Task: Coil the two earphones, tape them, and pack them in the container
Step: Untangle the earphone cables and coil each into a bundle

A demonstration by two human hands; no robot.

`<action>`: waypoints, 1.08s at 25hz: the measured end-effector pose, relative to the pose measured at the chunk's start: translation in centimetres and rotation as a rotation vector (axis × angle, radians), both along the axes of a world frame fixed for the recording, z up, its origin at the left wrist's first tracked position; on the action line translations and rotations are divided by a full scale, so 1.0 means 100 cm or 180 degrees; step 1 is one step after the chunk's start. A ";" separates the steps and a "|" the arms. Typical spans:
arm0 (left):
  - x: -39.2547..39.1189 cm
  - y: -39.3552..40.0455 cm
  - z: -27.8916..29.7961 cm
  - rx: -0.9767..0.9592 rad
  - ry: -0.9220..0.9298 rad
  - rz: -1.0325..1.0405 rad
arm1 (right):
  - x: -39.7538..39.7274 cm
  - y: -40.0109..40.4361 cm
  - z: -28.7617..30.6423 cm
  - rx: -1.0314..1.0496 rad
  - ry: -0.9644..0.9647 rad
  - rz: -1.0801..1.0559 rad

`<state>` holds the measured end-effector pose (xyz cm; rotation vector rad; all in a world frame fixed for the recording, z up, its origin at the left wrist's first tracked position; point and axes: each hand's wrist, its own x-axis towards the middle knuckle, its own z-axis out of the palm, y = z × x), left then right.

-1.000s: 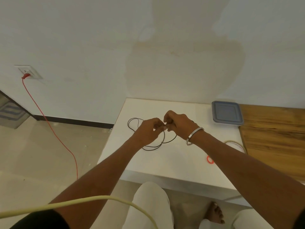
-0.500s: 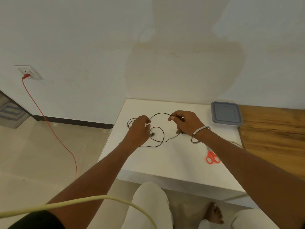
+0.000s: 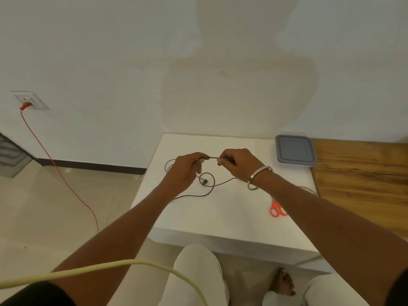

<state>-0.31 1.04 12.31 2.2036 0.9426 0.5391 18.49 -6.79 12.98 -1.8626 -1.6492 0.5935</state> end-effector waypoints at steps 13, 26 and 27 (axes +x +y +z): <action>-0.038 0.021 -0.026 -0.0116 0.0643 0.1037 | 0.023 -0.005 0.001 0.0048 -0.0152 -0.0099; 0.018 -0.013 0.009 0.0228 -0.0109 -0.0319 | 0.004 0.006 0.005 0.0190 -0.0299 0.0255; 0.016 -0.012 0.010 0.0242 -0.0108 -0.0251 | 0.005 0.006 0.005 0.0162 -0.0299 0.0264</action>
